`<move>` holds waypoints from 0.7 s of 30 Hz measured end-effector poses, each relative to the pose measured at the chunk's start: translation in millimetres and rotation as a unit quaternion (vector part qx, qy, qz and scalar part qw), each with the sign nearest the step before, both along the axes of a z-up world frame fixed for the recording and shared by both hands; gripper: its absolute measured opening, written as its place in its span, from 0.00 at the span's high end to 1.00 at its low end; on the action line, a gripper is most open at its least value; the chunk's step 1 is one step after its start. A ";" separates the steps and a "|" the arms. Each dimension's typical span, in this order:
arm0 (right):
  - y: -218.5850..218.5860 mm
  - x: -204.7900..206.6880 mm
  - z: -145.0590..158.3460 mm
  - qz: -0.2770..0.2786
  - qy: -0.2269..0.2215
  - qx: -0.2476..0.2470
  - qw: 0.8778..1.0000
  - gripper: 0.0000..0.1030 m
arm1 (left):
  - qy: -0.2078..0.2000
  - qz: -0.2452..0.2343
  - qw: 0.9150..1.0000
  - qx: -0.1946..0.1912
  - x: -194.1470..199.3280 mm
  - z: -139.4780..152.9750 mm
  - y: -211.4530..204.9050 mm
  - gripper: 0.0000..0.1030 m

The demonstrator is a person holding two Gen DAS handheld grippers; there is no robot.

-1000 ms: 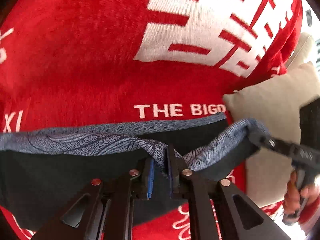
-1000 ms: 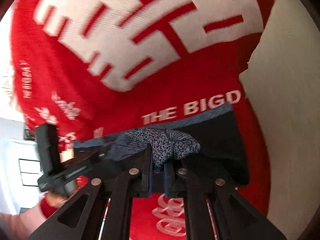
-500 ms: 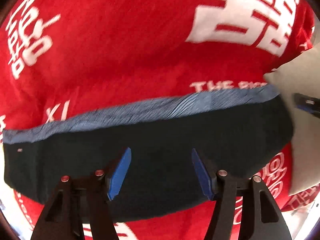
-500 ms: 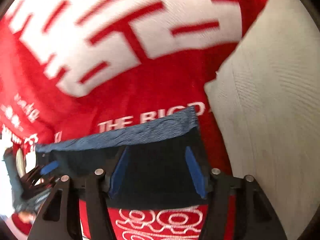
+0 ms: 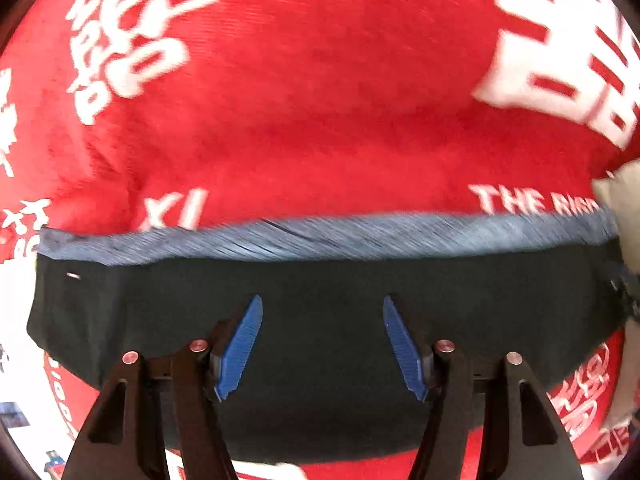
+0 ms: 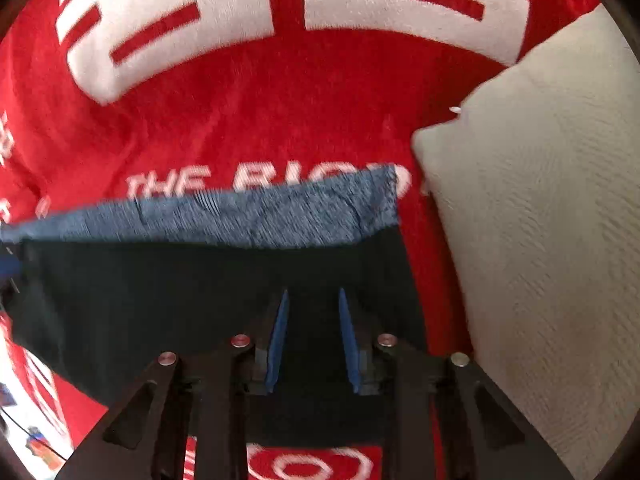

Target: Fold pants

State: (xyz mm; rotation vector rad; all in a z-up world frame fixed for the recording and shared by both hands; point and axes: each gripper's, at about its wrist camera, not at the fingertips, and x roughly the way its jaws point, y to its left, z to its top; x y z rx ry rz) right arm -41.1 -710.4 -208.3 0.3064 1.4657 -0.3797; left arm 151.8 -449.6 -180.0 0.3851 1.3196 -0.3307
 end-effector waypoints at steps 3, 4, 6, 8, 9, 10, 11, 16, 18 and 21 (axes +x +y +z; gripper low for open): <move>5.7 -12.0 2.7 0.003 0.008 -0.020 1.000 0.74 | -0.002 0.019 1.000 0.019 25.7 -8.7 14.9 0.38; 5.3 -13.2 2.4 0.000 0.005 -0.017 1.000 0.74 | 0.004 0.022 0.999 0.026 32.1 -15.8 18.0 0.38; 1.1 -14.4 1.8 -0.014 -0.001 -0.009 1.000 0.74 | 0.008 0.025 0.999 0.043 40.9 -31.0 18.3 0.38; -6.6 -15.2 4.8 -0.044 -0.013 0.011 0.999 0.69 | 0.008 0.027 0.998 0.055 45.9 -44.2 13.4 0.38; -10.0 -14.0 8.1 -0.056 -0.020 0.023 0.998 0.68 | 0.004 0.031 0.998 0.058 47.9 -48.1 10.8 0.38; -12.0 -12.0 12.4 -0.061 -0.030 0.035 0.997 0.64 | -0.006 0.036 0.998 0.059 49.1 -48.1 8.2 0.37; -13.7 -7.1 19.4 -0.059 -0.048 0.048 0.996 0.58 | -0.015 0.038 0.997 0.060 49.8 -46.6 5.0 0.38; 7.9 48.2 40.1 0.051 -0.101 0.087 0.990 0.38 | -0.010 0.018 0.999 0.037 42.0 -33.7 -9.5 0.37; 26.8 67.6 39.3 0.104 -0.097 0.086 0.986 0.38 | -0.017 -0.003 0.999 0.031 32.6 -27.7 -17.9 0.37; 45.5 102.7 13.6 0.193 -0.063 0.106 0.973 0.38 | -0.006 -0.026 0.999 0.024 21.7 -31.5 -27.6 0.37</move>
